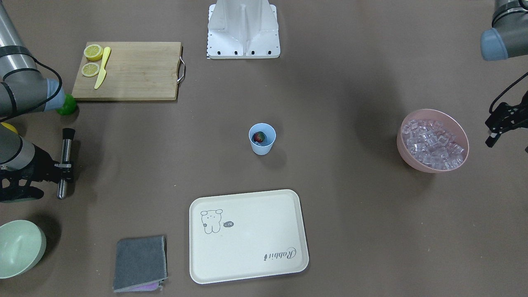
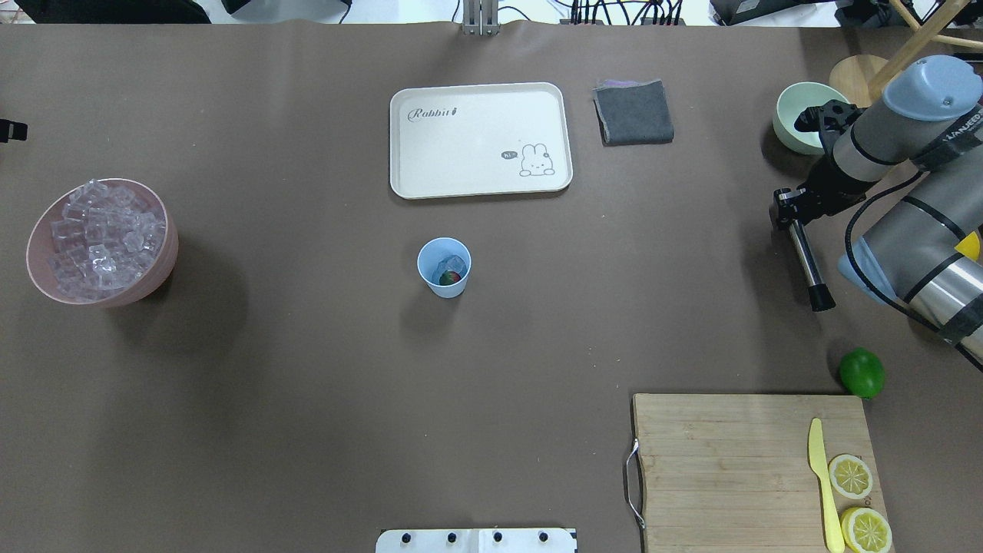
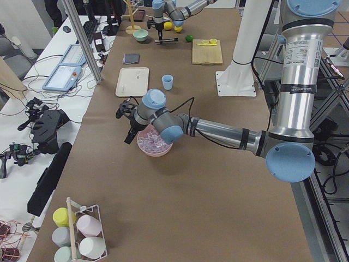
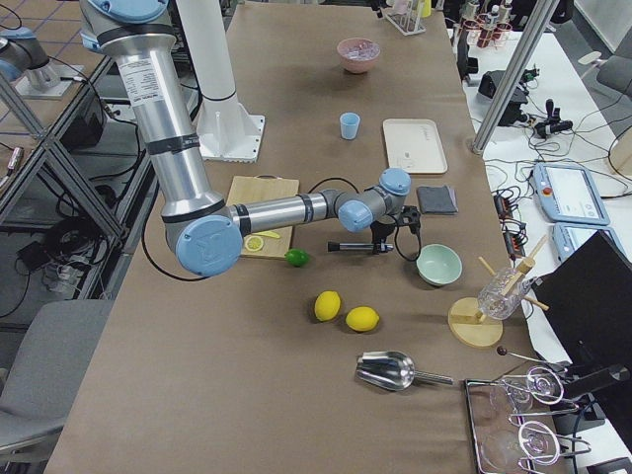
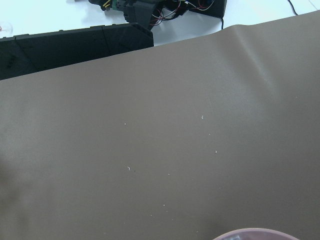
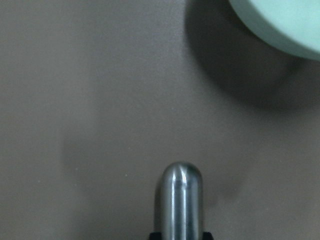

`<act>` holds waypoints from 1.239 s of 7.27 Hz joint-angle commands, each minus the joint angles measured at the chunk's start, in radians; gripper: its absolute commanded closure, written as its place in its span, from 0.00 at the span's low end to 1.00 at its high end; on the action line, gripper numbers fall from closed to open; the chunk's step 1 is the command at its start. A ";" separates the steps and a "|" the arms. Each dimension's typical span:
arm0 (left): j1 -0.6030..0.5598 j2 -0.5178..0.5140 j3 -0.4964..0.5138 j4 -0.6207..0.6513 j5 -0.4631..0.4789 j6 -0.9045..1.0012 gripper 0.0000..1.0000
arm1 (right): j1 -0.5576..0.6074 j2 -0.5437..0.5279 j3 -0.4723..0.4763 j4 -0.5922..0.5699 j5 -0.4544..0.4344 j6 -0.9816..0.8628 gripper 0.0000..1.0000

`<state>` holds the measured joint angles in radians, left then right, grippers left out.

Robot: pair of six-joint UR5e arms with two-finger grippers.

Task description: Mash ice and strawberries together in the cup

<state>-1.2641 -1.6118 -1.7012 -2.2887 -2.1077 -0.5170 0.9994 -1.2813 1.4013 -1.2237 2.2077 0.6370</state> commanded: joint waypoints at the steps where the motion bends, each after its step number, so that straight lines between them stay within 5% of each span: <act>1: 0.002 0.000 0.000 0.000 0.000 0.000 0.03 | 0.004 -0.004 0.002 -0.003 0.003 0.001 0.00; 4: 0.002 0.003 0.033 0.005 -0.015 0.190 0.03 | 0.137 -0.036 0.019 -0.008 0.100 -0.060 0.00; 6: -0.003 0.001 0.044 0.002 -0.029 0.196 0.03 | 0.278 -0.187 0.047 -0.008 0.132 -0.327 0.00; 9: -0.009 0.007 0.080 -0.058 0.007 0.204 0.03 | 0.511 -0.248 0.051 -0.216 0.132 -0.682 0.00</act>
<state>-1.2700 -1.6044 -1.6412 -2.3269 -2.1198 -0.3137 1.4105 -1.5088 1.4500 -1.3411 2.3386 0.1004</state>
